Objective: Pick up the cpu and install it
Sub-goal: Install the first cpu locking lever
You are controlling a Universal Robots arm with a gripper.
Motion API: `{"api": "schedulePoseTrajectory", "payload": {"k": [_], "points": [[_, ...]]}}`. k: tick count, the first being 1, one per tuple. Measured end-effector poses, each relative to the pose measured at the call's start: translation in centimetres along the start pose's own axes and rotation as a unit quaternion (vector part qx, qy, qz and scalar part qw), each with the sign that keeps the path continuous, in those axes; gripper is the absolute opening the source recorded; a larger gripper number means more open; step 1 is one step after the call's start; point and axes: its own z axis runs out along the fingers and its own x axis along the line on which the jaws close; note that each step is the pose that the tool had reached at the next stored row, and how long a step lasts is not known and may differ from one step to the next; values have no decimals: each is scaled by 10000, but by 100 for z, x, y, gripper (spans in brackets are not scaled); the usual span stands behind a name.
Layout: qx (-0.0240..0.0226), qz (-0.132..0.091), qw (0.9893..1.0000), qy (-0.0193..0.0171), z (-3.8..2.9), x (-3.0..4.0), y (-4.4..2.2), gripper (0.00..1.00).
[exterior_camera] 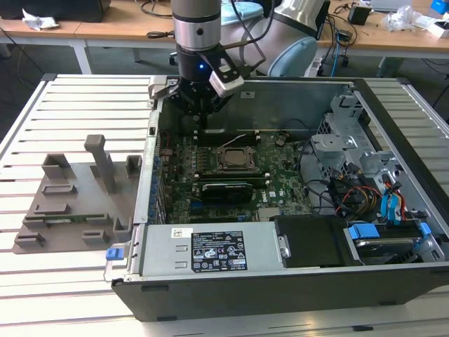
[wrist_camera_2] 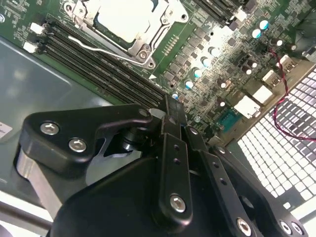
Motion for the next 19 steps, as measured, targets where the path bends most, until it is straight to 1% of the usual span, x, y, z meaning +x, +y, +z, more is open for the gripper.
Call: {"api": "schedulePoseTrajectory", "payload": {"k": [2,3,5,6,7,8,10,11,12,13,15,19], "points": [[0,0,10000,2,5,-41,-3,11],[0,-1,10000,6,10,-80,-7,11],[0,-1,10000,9,14,-116,-10,11],[-1,-1,10000,14,17,-150,-13,11],[-2,-1,10000,23,20,-209,-18,11],[-2,-1,10000,30,22,-245,-21,11],[-4,-2,10000,42,26,-308,-26,11],[-4,-2,10000,47,28,-328,-28,11],[-5,-2,10000,57,30,-375,-32,11],[-5,-3,10000,63,32,-400,-36,11],[-5,-3,10000,67,34,-424,-40,11],[-6,-3,10000,67,35,-430,-40,11]]}}
